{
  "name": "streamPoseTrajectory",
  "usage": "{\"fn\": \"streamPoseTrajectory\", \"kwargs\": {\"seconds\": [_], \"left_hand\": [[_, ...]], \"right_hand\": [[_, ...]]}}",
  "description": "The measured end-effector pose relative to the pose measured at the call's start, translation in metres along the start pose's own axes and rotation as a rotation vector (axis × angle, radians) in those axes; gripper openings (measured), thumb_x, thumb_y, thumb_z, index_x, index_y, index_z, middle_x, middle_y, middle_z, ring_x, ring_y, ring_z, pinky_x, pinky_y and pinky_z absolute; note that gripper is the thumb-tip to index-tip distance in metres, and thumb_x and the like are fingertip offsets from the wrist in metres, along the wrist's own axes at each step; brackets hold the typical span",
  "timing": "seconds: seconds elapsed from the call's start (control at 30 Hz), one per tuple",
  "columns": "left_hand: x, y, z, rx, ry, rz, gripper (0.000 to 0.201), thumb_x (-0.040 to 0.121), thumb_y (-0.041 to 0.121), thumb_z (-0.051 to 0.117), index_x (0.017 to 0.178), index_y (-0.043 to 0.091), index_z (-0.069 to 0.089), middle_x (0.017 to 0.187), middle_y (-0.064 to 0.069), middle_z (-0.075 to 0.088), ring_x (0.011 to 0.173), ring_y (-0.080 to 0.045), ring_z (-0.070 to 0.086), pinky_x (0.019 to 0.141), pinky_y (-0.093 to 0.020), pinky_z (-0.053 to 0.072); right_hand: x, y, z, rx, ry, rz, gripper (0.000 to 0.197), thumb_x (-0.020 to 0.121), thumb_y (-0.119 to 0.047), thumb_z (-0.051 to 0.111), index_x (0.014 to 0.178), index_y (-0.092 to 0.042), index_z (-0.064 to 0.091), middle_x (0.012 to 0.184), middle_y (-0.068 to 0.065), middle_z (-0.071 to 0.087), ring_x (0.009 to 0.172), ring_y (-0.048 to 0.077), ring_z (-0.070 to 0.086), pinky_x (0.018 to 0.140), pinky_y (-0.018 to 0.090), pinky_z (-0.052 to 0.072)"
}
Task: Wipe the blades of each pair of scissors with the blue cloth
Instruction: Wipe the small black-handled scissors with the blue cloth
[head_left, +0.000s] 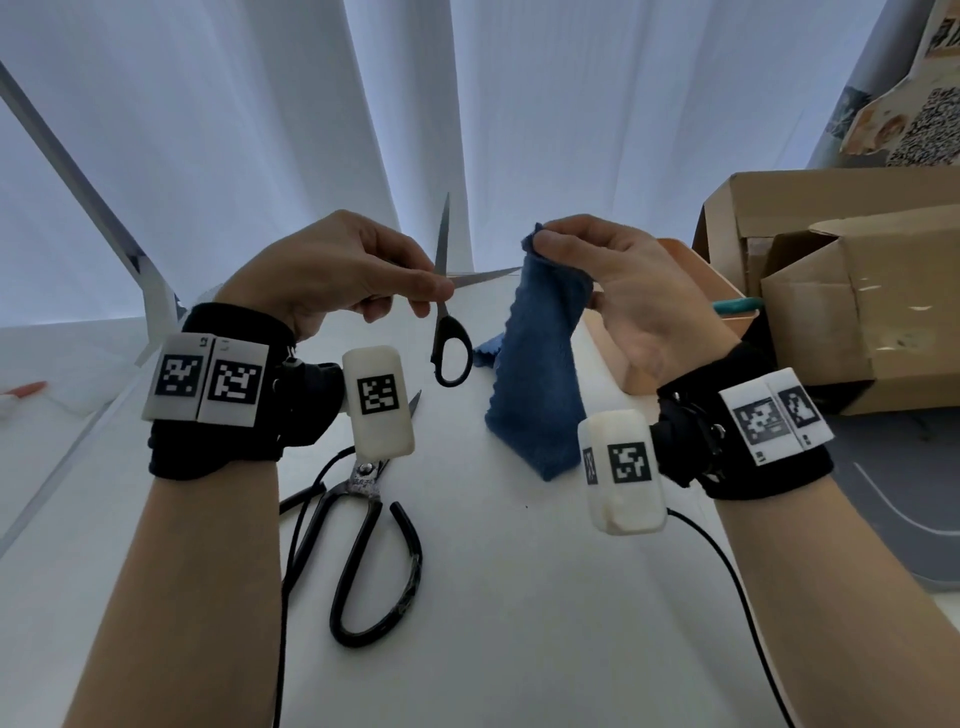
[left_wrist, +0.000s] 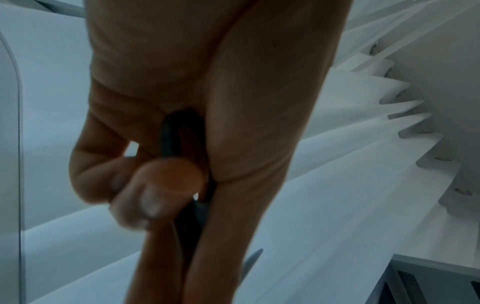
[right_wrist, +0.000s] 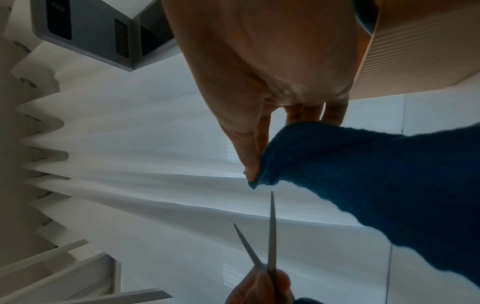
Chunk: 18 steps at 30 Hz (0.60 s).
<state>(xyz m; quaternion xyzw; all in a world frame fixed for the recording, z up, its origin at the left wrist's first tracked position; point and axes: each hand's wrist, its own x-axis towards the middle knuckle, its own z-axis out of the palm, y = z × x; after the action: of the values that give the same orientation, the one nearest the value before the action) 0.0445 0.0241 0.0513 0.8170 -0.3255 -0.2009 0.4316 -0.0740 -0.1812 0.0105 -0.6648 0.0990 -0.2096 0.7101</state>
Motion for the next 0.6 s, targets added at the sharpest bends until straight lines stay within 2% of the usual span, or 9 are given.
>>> {"fn": "streamPoseTrajectory", "kwargs": {"seconds": [0.07, 0.13, 0.27, 0.43, 0.53, 0.6], "left_hand": [[-0.001, 0.001, 0.003, 0.028, -0.031, -0.001, 0.014, 0.077, 0.027, 0.081, 0.080, 0.013, 0.078, 0.078, -0.003, 0.074, 0.050, -0.007, 0.043, 0.054, -0.016, 0.037], [-0.001, 0.003, 0.004, 0.042, -0.054, 0.001, 0.015, 0.079, 0.025, 0.080, 0.082, 0.011, 0.078, 0.081, -0.002, 0.076, 0.050, -0.007, 0.042, 0.052, -0.015, 0.036], [-0.001, 0.005, 0.007, 0.059, -0.099, 0.011, 0.017, 0.080, 0.024, 0.079, 0.085, 0.008, 0.079, 0.086, -0.003, 0.078, 0.055, -0.011, 0.038, 0.055, -0.018, 0.034], [0.001, 0.006, 0.010, 0.075, -0.121, 0.012, 0.017, 0.079, 0.023, 0.080, 0.082, 0.007, 0.078, 0.087, -0.005, 0.078, 0.058, -0.013, 0.038, 0.050, -0.015, 0.034], [0.002, 0.006, 0.011, 0.071, -0.115, 0.021, 0.015, 0.079, 0.019, 0.080, 0.082, 0.005, 0.078, 0.086, -0.007, 0.078, 0.058, -0.014, 0.037, 0.048, -0.014, 0.033], [0.003, 0.006, 0.012, 0.076, -0.117, 0.026, 0.011, 0.078, 0.017, 0.080, 0.081, 0.006, 0.078, 0.086, -0.009, 0.078, 0.058, -0.014, 0.037, 0.048, -0.014, 0.032]], "right_hand": [[0.001, -0.002, -0.001, 0.006, 0.004, -0.024, 0.004, 0.091, -0.014, 0.069, 0.095, -0.014, 0.070, 0.088, -0.003, 0.070, 0.081, 0.005, 0.065, 0.070, 0.016, 0.049], [0.003, -0.003, -0.004, 0.011, 0.025, -0.052, 0.004, 0.094, -0.015, 0.066, 0.093, -0.018, 0.068, 0.086, -0.003, 0.069, 0.078, 0.007, 0.065, 0.070, 0.019, 0.049], [0.004, -0.001, -0.006, 0.082, 0.017, -0.094, 0.009, 0.100, -0.012, 0.057, 0.096, -0.018, 0.063, 0.091, 0.002, 0.070, 0.084, 0.014, 0.067, 0.074, 0.026, 0.052], [-0.001, -0.004, 0.003, 0.105, -0.182, -0.075, 0.008, 0.101, -0.010, 0.054, 0.101, -0.013, 0.061, 0.097, 0.006, 0.068, 0.094, 0.019, 0.067, 0.089, 0.031, 0.054], [-0.009, -0.007, 0.010, -0.008, -0.344, -0.052, 0.014, 0.099, -0.002, 0.051, 0.097, -0.005, 0.065, 0.099, 0.014, 0.066, 0.098, 0.022, 0.066, 0.095, 0.029, 0.052], [-0.013, -0.008, 0.013, -0.086, -0.386, -0.029, 0.020, 0.097, -0.002, 0.050, 0.091, 0.001, 0.068, 0.094, 0.015, 0.069, 0.098, 0.022, 0.067, 0.095, 0.028, 0.052]]}}
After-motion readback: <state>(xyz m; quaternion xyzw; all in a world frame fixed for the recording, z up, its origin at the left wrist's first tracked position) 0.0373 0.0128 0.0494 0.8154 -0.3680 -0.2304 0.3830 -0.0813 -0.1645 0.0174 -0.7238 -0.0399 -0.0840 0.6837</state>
